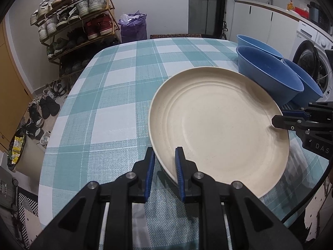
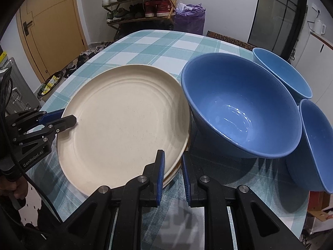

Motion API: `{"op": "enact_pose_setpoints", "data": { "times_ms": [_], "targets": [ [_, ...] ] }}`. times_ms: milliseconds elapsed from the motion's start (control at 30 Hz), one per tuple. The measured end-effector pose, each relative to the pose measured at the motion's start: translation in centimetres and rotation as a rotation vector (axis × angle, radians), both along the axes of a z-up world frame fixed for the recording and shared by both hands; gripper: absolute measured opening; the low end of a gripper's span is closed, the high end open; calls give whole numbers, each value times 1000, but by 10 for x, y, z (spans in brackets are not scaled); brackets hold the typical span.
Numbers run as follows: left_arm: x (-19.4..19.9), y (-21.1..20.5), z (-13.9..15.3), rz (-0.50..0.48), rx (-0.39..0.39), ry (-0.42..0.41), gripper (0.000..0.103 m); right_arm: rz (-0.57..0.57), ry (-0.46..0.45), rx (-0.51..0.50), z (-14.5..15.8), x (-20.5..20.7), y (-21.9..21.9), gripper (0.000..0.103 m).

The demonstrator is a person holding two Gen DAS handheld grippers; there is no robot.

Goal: Organize plates and bowls
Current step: 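Lower the plate onto the stacked cream plates and open both grippers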

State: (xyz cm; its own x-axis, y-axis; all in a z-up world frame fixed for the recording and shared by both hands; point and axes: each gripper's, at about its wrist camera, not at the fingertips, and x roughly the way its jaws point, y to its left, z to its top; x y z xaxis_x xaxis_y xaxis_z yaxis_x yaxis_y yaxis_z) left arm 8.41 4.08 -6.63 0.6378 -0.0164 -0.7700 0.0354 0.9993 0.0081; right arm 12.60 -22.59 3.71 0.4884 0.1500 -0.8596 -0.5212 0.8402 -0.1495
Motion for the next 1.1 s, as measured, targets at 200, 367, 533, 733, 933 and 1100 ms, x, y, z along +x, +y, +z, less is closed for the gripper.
{"op": "enact_pose_setpoints", "data": {
  "times_ms": [200,367,533,733,933,1100],
  "targets": [
    [2,-2,-2,-5,21,-2,18,10,-15,-31,-4,0,2,17],
    [3,-2,-3,-8,23,6,21,11,-17,-47,-8,0,1,18],
    [6,-2,-7,-14,6,28,30,17,-8,-49,-9,1,0,18],
    [9,0,-9,0,-2,37,44,22,12,-23,-7,3,-4,19],
    [10,4,-10,16,-23,57,49,40,34,-2,-6,3,-5,29],
    [9,7,-8,26,-44,68,50,48,33,31,0,2,-6,42]
  ]
}}
